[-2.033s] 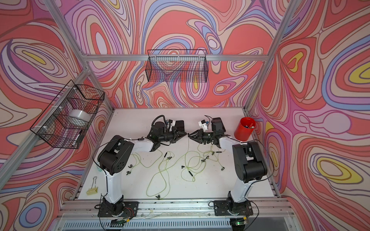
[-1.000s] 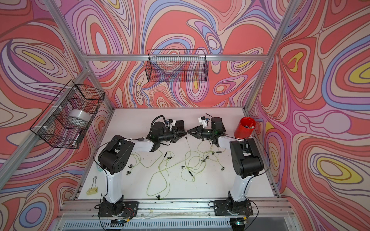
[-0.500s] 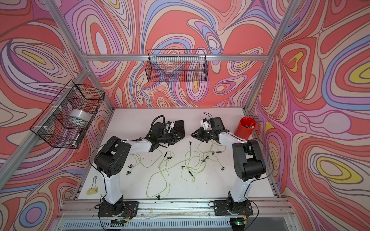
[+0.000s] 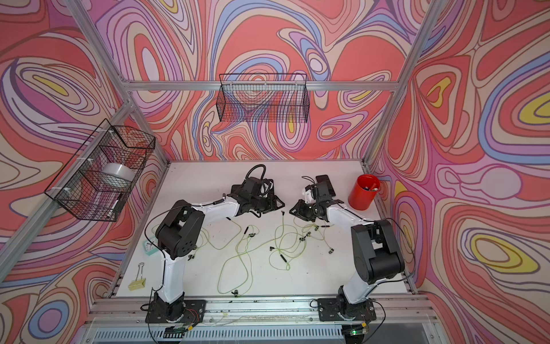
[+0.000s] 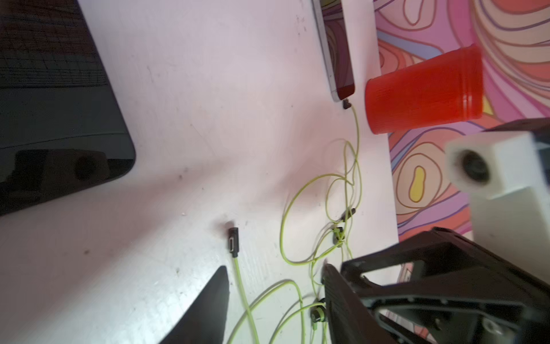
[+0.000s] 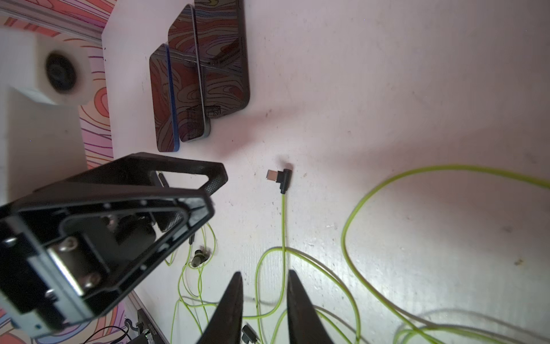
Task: Plug wired earphones into phones
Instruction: Pick up the wired earphone from the center of the board.
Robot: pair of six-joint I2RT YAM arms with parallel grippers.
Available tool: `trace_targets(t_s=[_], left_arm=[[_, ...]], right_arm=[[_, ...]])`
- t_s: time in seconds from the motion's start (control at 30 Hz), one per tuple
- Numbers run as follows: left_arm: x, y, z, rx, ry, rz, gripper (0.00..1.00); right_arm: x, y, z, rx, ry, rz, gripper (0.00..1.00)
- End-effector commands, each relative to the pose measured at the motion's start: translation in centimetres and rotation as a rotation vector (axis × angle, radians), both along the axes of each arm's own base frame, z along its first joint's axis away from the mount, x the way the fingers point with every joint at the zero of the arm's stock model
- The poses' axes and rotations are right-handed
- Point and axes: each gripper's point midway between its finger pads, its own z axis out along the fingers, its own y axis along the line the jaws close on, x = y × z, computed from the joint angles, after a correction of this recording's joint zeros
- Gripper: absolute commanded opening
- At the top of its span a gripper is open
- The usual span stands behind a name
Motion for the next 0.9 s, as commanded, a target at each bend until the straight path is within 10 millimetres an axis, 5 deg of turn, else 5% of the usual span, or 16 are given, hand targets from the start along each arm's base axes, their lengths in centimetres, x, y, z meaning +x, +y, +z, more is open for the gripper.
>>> trace_targets(t_s=[0.0, 0.87], left_arm=[[-0.9, 0.8, -2.8, 0.138, 0.028, -0.035, 0.51], [0.0, -1.0, -5.9, 0.188, 0.052, -0.053, 0.20]], right_arm=[[-0.3, -0.6, 0.5, -0.012, -0.021, -0.004, 0.27], [-0.9, -1.1, -0.2, -0.014, -0.013, -0.010, 0.24]])
